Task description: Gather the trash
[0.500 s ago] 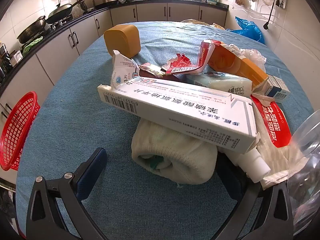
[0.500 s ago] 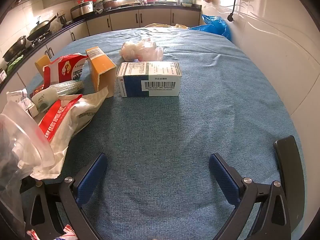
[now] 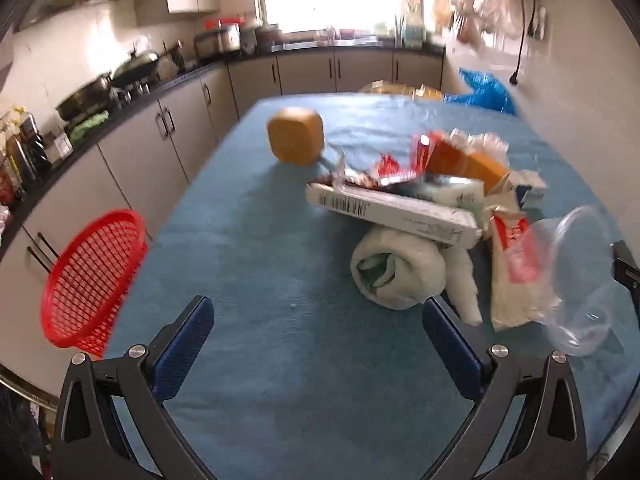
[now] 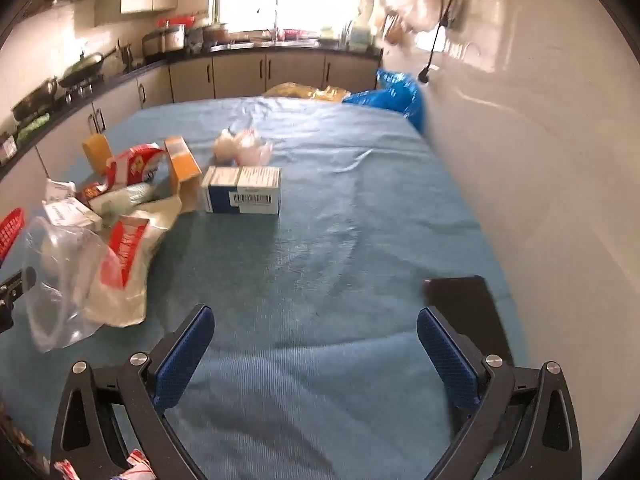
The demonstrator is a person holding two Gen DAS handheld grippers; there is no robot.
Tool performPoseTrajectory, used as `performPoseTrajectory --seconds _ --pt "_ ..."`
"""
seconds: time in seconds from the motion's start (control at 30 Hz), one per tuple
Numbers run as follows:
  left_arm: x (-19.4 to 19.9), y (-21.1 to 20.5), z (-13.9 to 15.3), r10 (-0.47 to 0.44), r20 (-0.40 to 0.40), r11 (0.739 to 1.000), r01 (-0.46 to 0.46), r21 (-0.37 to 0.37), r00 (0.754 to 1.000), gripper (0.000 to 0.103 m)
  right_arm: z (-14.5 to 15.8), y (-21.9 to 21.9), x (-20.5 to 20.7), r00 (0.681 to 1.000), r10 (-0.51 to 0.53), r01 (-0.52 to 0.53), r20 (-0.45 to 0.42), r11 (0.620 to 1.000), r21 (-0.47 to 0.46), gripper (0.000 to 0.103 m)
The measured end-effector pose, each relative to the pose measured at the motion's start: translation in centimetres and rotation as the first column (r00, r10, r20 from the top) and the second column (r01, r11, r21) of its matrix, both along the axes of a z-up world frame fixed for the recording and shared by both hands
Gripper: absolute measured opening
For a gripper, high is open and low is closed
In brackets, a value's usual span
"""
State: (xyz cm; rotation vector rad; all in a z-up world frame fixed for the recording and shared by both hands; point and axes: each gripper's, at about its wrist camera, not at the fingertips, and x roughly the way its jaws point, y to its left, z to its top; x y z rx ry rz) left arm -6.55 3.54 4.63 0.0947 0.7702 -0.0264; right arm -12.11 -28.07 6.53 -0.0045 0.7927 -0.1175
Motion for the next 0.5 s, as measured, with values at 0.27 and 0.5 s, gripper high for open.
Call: performPoseTrajectory --seconds 0.27,0.5 --pt "-6.0 1.0 1.5 0.028 0.181 1.0 -0.025 -0.015 0.983 0.103 2.7 5.1 -5.6 0.968 0.119 -0.127 0.221 0.992 0.019 0.088" --pt "-10.1 2.2 1.2 0.109 0.262 0.993 -0.116 0.008 0.959 0.103 1.3 9.1 -9.1 0.947 0.18 -0.204 0.266 0.977 0.064 0.065"
